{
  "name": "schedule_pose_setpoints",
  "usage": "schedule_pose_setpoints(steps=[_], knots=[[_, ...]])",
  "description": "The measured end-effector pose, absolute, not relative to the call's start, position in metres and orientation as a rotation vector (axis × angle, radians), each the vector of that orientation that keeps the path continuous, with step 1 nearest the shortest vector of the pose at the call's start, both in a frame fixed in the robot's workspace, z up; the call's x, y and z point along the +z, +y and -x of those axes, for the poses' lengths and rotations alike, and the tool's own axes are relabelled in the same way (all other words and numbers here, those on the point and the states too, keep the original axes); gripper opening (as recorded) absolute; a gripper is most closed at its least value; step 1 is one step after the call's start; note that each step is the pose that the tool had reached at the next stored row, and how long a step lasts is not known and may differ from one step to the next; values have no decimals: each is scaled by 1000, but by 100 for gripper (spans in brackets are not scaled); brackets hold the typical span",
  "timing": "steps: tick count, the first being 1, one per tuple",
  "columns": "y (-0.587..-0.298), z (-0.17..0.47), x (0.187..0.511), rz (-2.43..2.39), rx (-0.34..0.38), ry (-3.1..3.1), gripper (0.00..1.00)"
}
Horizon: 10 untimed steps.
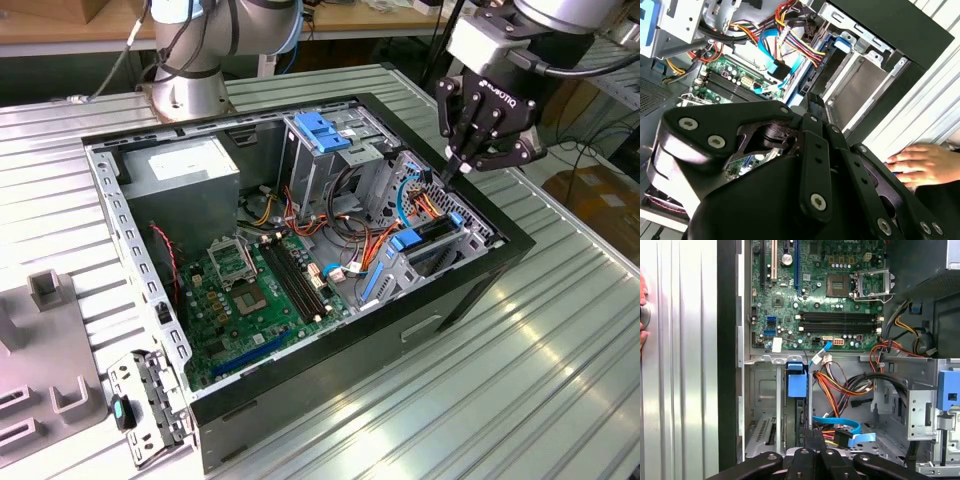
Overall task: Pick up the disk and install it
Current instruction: 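Insert the second disk wire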
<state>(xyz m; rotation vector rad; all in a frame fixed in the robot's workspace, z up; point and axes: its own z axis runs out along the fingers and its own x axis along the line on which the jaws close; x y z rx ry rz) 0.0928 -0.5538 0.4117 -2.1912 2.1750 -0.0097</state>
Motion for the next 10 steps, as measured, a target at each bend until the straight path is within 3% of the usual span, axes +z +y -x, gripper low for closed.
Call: schedule_pose_setpoints(steps=[10], knots=[[-526,-94,404,2194,-15,2178,11]])
